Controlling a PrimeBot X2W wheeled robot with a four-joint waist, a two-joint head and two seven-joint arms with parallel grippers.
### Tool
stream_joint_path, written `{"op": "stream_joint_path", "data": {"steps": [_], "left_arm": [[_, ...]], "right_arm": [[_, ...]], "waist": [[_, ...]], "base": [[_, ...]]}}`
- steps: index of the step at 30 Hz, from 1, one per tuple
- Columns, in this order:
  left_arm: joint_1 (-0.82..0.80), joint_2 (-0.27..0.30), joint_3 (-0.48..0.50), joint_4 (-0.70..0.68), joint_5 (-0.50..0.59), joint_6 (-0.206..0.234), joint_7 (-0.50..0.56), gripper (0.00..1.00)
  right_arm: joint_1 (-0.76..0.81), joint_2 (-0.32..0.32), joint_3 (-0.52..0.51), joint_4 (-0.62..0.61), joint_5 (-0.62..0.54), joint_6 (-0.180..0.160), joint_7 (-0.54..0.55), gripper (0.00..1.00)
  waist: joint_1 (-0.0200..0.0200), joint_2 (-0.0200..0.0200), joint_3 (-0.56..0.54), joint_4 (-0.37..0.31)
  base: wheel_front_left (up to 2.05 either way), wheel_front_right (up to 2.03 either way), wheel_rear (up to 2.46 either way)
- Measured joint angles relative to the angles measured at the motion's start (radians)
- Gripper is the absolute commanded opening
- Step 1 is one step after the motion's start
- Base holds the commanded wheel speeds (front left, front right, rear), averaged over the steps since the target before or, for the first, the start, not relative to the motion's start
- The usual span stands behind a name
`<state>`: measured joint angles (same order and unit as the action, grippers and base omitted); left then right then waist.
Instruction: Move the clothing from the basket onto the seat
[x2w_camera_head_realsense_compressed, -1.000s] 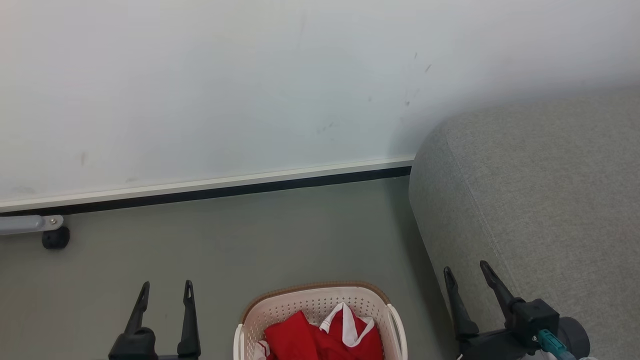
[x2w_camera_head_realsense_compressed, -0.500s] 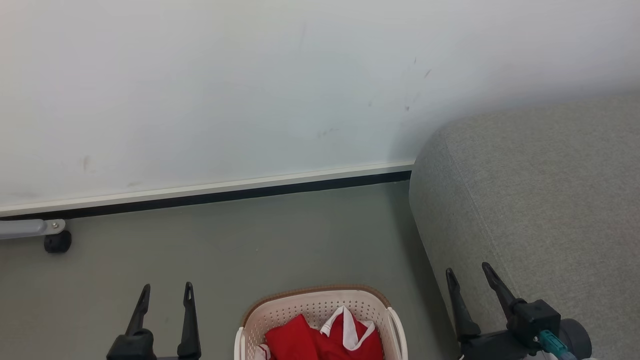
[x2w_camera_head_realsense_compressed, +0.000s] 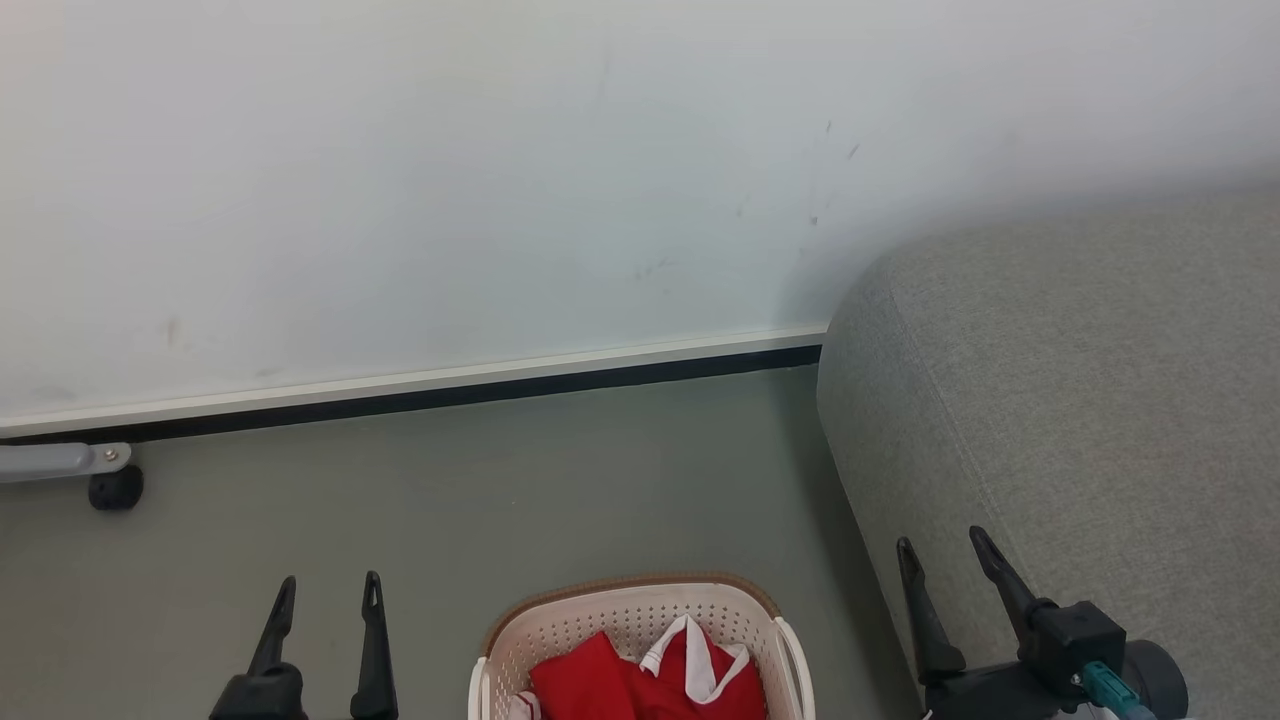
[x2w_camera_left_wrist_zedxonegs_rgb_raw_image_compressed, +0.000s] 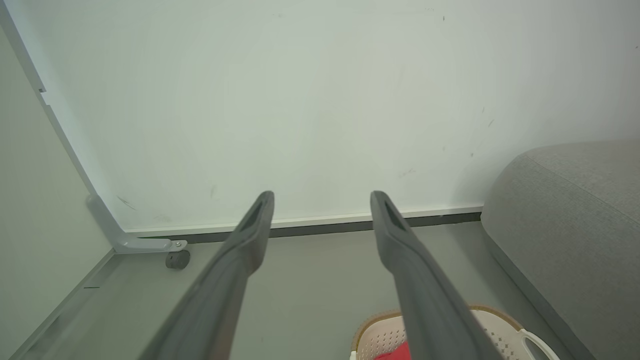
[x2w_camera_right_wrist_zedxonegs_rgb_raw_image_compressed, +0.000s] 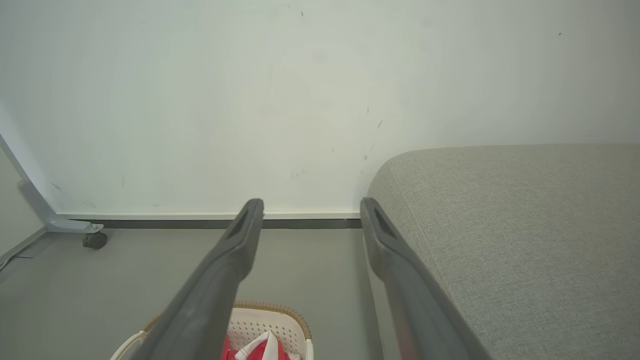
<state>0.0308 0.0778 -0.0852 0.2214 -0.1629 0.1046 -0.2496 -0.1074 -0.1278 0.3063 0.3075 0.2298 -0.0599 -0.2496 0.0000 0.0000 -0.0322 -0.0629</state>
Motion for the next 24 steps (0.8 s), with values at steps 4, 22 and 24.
{"op": "stream_joint_path", "data": {"steps": [4,22,24], "left_arm": [[0.0,-0.001,0.0,0.0,0.0,0.0,0.0,1.0],[0.0,-0.006,-0.002,-0.006,0.0,-0.008,0.0,1.0],[0.0,-0.007,-0.002,-0.006,0.0,-0.008,0.0,1.0]], "right_arm": [[0.0,0.001,-0.003,0.0,0.0,0.005,0.0,1.0],[0.013,0.004,-0.016,-0.003,-0.011,0.009,0.0,1.0],[0.014,0.005,-0.017,-0.004,-0.011,0.012,0.0,1.0]], "waist": [[0.0,0.0,-0.001,-0.001],[0.0,0.0,0.005,0.002],[0.0,0.0,0.007,0.003]], "base": [[0.0,0.0,0.0],[0.0,0.0,0.0],[0.0,0.0,0.0]]}}
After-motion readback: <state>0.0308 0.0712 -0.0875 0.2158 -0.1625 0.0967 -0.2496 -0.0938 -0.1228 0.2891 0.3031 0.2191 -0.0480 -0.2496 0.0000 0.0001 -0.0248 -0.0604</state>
